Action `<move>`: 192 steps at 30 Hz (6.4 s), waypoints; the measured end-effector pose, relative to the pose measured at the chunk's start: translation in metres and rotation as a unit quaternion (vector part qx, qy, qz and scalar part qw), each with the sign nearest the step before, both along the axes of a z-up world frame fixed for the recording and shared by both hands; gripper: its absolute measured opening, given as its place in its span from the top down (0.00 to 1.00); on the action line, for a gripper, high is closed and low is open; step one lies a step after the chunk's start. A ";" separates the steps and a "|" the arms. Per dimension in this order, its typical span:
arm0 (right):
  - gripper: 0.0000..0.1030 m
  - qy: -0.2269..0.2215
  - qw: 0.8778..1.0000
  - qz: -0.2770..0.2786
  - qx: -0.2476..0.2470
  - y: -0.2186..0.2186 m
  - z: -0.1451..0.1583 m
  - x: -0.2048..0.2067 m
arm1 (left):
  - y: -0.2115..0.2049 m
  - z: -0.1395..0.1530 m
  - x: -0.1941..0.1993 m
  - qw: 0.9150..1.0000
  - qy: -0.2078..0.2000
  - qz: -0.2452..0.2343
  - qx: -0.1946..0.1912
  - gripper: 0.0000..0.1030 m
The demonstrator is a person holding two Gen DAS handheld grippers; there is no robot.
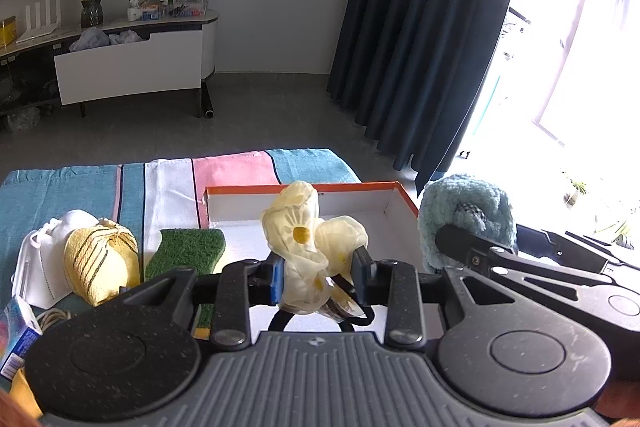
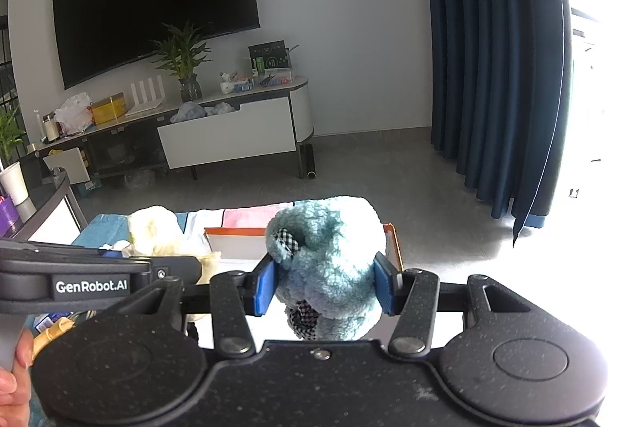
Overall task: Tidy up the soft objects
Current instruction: 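Carry the cream gloves with the left gripper while the right carries the blue ball to the orange-rimmed box, then open the right gripper to drop the blue knitted ball into the box, then open the left gripper to drop the cream gloves and hair ties into the box, then grasp the pink fluffy plush with the left gripper and lift it, then grasp the yellow rubber glove with the right gripper while the left holds the pink plush, then carry the yellow glove with the right gripper while the left carries the pink plush to the box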
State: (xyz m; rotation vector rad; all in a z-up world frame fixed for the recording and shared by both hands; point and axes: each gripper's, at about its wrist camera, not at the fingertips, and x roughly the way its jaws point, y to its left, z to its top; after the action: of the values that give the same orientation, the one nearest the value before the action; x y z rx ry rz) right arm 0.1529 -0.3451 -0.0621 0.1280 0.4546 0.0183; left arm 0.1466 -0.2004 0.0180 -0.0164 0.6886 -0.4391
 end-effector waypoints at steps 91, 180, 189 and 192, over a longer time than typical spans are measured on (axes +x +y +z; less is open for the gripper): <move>0.21 -0.037 0.992 0.123 0.013 0.083 0.008 -0.088 | 0.192 -0.016 -0.204 0.980 -0.011 0.189 0.066 0.01; 0.67 0.076 0.961 0.265 -0.033 0.274 -0.057 -0.023 | 0.256 -0.030 -0.125 0.977 -0.018 0.215 -0.002 0.46; 0.67 0.027 0.971 0.233 -0.033 0.228 -0.017 -0.043 | 0.220 -0.014 -0.123 0.983 -0.043 0.181 0.007 0.46; 0.67 0.022 0.975 0.220 -0.035 0.212 -0.010 -0.048 | 0.209 -0.012 -0.121 0.983 -0.045 0.175 0.007 0.46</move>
State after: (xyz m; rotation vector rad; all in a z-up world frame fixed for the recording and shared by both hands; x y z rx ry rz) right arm 0.1046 -0.1333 -0.0725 -0.0431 0.5194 0.4353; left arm 0.0257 0.0088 0.0055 -0.1020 0.5858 -0.0950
